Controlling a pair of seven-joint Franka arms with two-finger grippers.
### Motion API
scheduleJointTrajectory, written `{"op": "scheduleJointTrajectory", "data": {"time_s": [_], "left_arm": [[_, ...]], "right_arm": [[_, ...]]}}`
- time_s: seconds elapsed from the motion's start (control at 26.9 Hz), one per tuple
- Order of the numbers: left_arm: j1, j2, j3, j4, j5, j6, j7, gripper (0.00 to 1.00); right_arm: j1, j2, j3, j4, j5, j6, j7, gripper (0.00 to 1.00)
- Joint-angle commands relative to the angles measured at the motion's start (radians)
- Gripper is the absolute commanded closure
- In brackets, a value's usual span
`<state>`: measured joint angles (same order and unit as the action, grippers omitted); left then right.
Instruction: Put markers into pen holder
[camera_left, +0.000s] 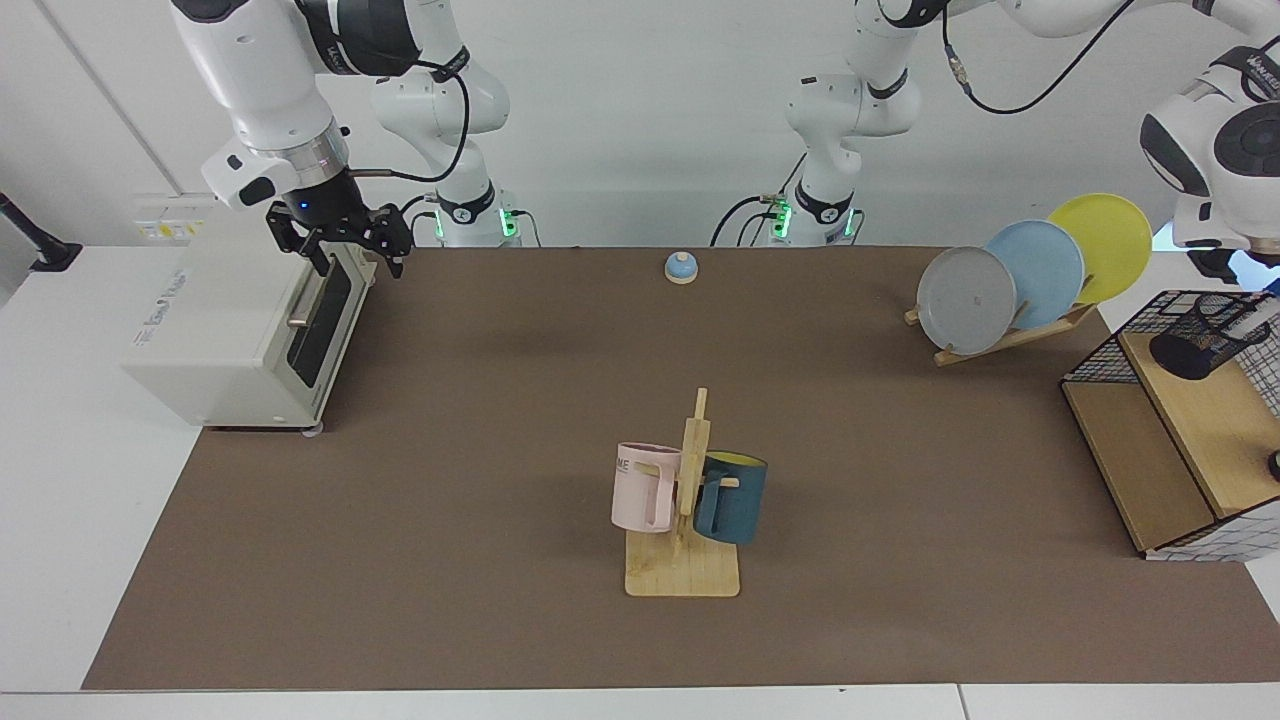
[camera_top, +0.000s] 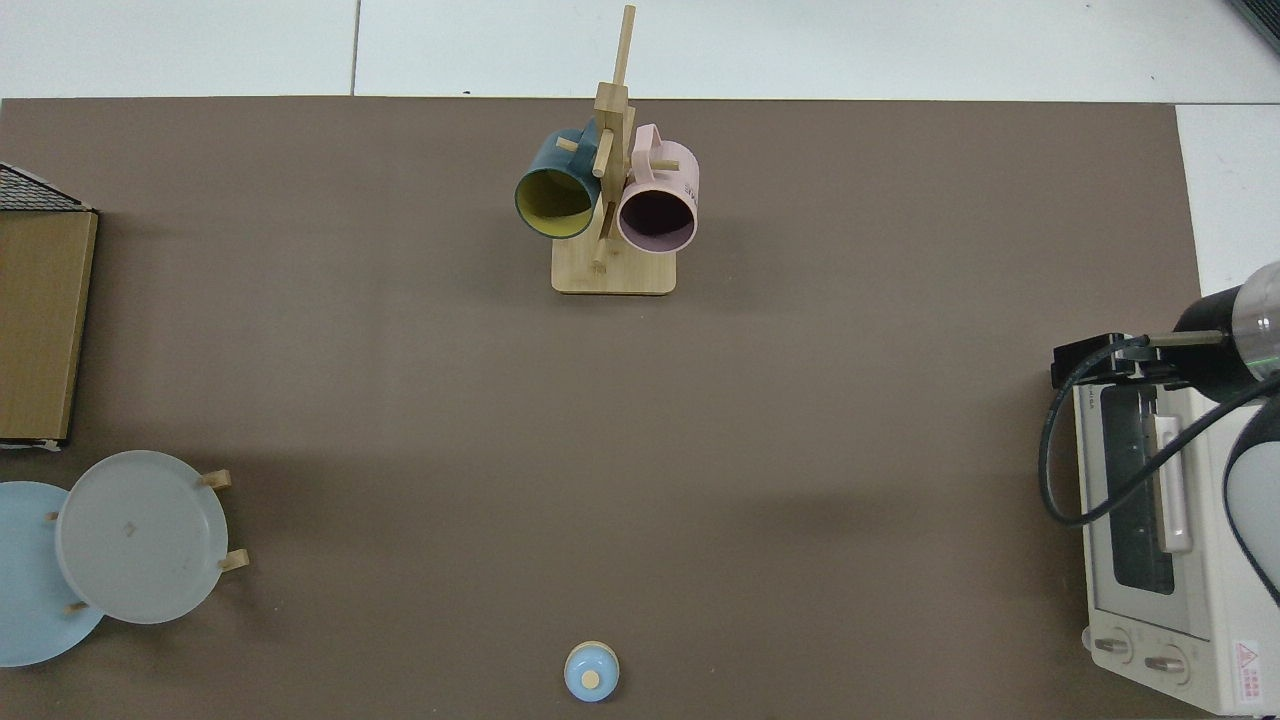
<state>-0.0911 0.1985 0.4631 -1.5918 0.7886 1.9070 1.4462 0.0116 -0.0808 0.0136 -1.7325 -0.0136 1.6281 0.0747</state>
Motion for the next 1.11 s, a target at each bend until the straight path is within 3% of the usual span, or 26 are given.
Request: {"op": "scheduleJointTrajectory", "data": {"time_s": [0.0,0.15,0.26,0.56,0.85,1.08], "left_arm": [[0.001,0.013,-0.012,0.056,0.012,-0.04,-0.009,0.0],[-0.007,0.012,-0.044,0.095,-0.017,-0.101,-0.021,0.0],[-0.007,0.013,-0.06,0.111,-0.104,-0.112,-0.049,0.0],[-0.024,0.024,-0.123,0.144,-0.362,-0.258,-0.349,0.0],[-0.021,0.013,-0.123,0.131,-0.689,-0.284,-0.645,0.0],[-0.013,0.009,-0.205,0.124,-0.775,-0.322,-0.907,0.0]], "right_arm": [[-0.005,-0.01,-0.001,-0.002,-0.014,-0.022,-0.021,0.01],[-0.005,-0.011,-0.001,-0.002,-0.014,-0.022,-0.021,0.01],[-0.004,-0.01,-0.001,-0.002,-0.014,-0.022,-0.021,0.01],[-0.004,-0.01,-0.003,-0.002,-0.014,-0.024,-0.021,0.01],[0.004,-0.01,-0.011,-0.002,-0.016,-0.024,-0.021,0.01],[0.048,-0.01,-0.063,-0.002,-0.017,-0.025,-0.022,0.01]]}}
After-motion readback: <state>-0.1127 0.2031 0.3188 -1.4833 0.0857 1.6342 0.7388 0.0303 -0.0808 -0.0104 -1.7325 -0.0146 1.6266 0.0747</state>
